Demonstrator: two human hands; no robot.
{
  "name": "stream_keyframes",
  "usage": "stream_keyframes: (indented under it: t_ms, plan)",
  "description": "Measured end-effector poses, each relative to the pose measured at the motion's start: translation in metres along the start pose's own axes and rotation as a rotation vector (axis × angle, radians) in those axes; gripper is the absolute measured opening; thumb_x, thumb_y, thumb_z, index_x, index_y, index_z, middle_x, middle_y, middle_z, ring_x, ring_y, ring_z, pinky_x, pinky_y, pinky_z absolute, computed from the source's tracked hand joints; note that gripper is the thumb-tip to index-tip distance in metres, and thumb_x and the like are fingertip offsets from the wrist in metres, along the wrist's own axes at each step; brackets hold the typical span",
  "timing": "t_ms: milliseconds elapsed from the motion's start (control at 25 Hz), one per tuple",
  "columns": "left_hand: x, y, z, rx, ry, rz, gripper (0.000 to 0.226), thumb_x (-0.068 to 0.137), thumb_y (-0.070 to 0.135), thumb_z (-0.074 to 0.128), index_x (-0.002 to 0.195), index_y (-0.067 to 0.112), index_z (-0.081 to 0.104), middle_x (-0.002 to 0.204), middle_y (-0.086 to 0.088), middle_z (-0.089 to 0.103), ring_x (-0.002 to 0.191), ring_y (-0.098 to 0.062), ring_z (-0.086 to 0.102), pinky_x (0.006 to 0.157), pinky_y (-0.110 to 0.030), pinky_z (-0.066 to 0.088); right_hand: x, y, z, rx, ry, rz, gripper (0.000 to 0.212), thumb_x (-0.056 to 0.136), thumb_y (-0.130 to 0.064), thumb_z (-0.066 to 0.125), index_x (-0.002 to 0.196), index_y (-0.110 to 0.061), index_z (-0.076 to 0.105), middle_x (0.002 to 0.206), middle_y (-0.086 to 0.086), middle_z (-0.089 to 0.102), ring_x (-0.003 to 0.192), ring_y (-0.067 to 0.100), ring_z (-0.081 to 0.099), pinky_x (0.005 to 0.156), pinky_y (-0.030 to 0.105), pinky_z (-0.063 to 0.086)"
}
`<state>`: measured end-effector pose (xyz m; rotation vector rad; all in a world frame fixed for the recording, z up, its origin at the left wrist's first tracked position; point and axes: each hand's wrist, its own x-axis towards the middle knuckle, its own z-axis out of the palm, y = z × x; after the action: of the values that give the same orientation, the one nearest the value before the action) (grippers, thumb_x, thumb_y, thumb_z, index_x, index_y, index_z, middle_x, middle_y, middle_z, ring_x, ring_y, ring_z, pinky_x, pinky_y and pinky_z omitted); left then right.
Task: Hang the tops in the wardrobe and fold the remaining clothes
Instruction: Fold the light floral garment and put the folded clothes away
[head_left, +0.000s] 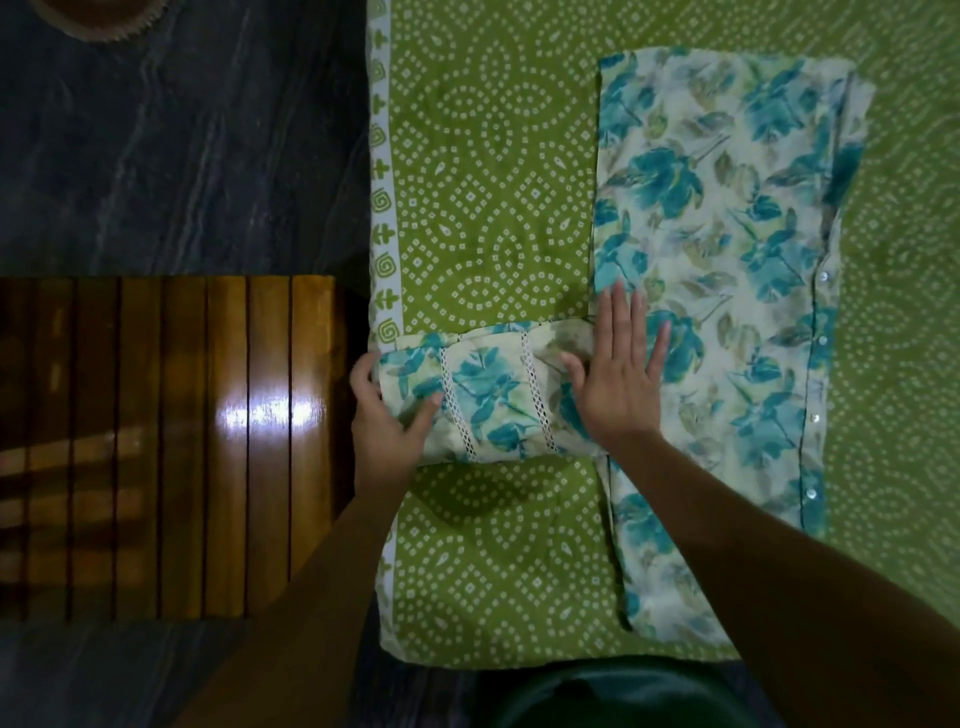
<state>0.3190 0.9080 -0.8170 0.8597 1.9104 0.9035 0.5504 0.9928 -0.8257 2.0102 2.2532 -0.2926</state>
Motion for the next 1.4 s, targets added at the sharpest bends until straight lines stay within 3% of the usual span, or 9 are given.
stream_keyframes:
  t_ms: [280,440,640,760,840,960,1080,1240,1400]
  plan:
    - [-0.007,0.008,0.000,0.068,-0.035,-0.046,0.046,0.086,0.001,0.062,0.128,0.020,0.058,0.126,0.002,0.048,0.119,-0.014,0.050,0.100,-0.045,0.047,-0.028,-0.113,0.017,0.489,-0.368,-0.074,0.077,0.095,-0.059,0.006,0.150,-0.009,-0.014,0.157,0.009,-0.022,0.143,0.024,-0.024,0.119,0.046,-0.006]
    - [-0.030,0.077,0.033,0.082,0.068,0.062,0.064,0.082,-0.007,0.056,0.138,0.023,0.048,0.141,0.004,0.045,0.129,-0.009,0.044,0.110,-0.033,0.039,-0.027,-0.084,-0.048,1.480,-0.458,0.260,0.070,0.091,-0.067,0.028,0.142,-0.021,0.044,0.148,-0.001,0.042,0.138,0.017,0.036,0.114,0.039,0.031]
    - [-0.098,0.173,0.139,0.291,-0.732,0.497,0.084,0.087,0.024,0.060,0.151,0.039,0.007,0.152,0.011,0.033,0.098,-0.006,0.060,0.071,-0.021,0.053,-0.055,0.097,-0.113,2.149,-0.487,0.572,0.076,0.076,-0.075,0.042,0.113,-0.011,0.060,0.105,0.016,0.063,0.095,0.031,0.061,0.082,0.038,0.050]
    - [-0.103,0.146,0.188,0.527,-0.529,0.607,0.065,0.098,0.044,0.040,0.152,0.027,0.008,0.153,0.002,0.032,0.124,-0.014,0.050,0.095,-0.032,0.048,-0.079,0.150,-0.093,1.876,-0.383,0.680,0.032,0.091,-0.031,0.058,0.103,-0.002,0.065,0.094,0.014,0.070,0.087,0.028,0.068,0.073,0.034,0.054]
    - [-0.089,0.105,0.203,0.900,-0.392,0.531,0.067,0.098,0.055,0.019,0.153,0.019,0.005,0.160,-0.001,0.011,0.146,-0.022,0.018,0.116,-0.042,0.023,-0.080,0.161,-0.064,1.641,-0.238,0.769,0.013,0.089,-0.007,0.062,0.098,0.001,0.066,0.086,0.009,0.071,0.073,0.017,0.069,0.066,0.030,0.052]
    - [-0.064,0.061,0.210,1.305,-0.457,0.461,0.082,0.087,0.067,-0.006,0.152,0.017,-0.010,0.158,0.001,-0.018,0.146,-0.023,-0.016,0.118,-0.050,-0.002,-0.065,0.181,-0.020,1.397,-0.187,0.787,0.021,0.083,-0.010,0.072,0.101,0.001,0.067,0.087,0.009,0.071,0.071,0.017,0.069,0.063,0.033,0.058]
    - [-0.053,0.053,0.212,1.340,-0.367,0.453,0.085,0.087,0.070,-0.002,0.152,0.016,-0.010,0.160,0.000,-0.013,0.147,-0.022,-0.013,0.118,-0.051,-0.003,-0.054,0.206,-0.001,1.008,-0.166,0.707,0.028,0.077,-0.023,0.078,0.098,-0.007,0.066,0.085,0.001,0.068,0.078,0.020,0.066,0.067,0.030,0.052]
    - [-0.062,0.050,0.191,1.258,-0.477,0.737,0.079,0.093,0.063,0.014,0.153,0.016,-0.005,0.161,-0.005,0.001,0.148,-0.024,-0.004,0.118,-0.050,0.000,-0.076,0.248,-0.009,0.424,0.024,0.075,0.035,0.086,-0.014,0.058,0.121,-0.008,0.054,0.106,0.010,0.061,0.099,0.029,0.056,0.083,0.038,0.049]
    - [-0.050,0.035,0.158,1.225,-0.937,1.354,0.100,0.071,0.063,0.055,0.152,0.019,0.017,0.159,-0.003,0.016,0.147,-0.027,0.009,0.116,-0.051,0.009,-0.110,0.338,0.002,-0.100,-0.197,-0.874,0.067,0.082,-0.021,0.035,0.149,-0.016,0.027,0.157,0.007,0.023,0.143,0.028,0.023,0.113,0.047,0.022]
